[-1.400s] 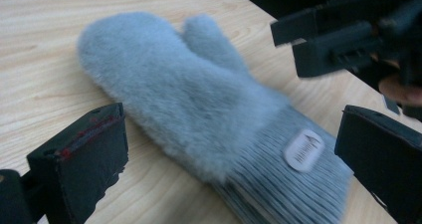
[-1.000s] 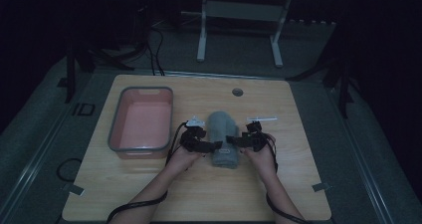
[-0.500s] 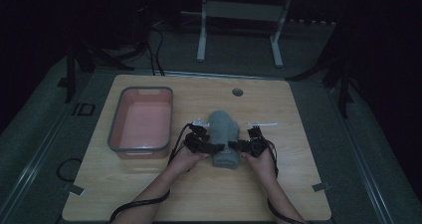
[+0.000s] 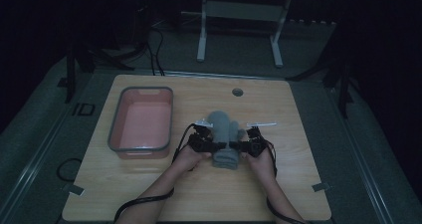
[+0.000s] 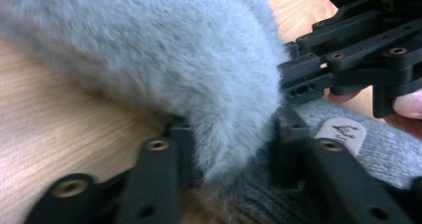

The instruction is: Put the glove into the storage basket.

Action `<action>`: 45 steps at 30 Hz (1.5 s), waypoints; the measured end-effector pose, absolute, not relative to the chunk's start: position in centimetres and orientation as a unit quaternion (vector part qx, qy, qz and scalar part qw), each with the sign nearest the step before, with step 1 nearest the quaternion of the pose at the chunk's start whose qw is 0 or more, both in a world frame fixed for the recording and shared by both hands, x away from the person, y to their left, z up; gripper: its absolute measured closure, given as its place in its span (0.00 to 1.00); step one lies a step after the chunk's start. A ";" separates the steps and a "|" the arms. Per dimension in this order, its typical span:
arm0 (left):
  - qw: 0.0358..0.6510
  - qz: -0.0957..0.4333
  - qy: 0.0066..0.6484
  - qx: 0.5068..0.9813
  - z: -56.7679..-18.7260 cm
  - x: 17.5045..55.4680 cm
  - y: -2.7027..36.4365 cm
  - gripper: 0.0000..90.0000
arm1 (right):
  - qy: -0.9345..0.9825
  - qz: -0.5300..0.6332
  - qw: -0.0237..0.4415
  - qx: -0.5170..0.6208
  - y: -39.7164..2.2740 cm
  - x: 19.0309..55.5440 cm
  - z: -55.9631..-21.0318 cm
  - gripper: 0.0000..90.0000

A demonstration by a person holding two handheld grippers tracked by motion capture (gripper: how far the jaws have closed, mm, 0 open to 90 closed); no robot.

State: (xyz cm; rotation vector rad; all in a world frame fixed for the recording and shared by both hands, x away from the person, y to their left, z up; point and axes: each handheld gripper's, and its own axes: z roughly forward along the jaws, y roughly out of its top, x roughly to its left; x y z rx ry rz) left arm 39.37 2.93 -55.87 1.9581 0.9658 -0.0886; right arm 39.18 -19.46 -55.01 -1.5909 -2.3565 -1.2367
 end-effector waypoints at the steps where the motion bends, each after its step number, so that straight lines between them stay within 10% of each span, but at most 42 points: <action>1: 0.460 -0.035 0.390 0.797 -55.8 39.4 2.9 0.78 | -0.763 -0.398 0.013 -0.510 -19.3 39.0 -54.9 0.84; 45: 0.463 0.030 0.326 0.824 -42.9 40.2 9.3 0.86 | -0.757 -0.459 -0.015 -0.465 -13.7 39.7 -43.1 0.88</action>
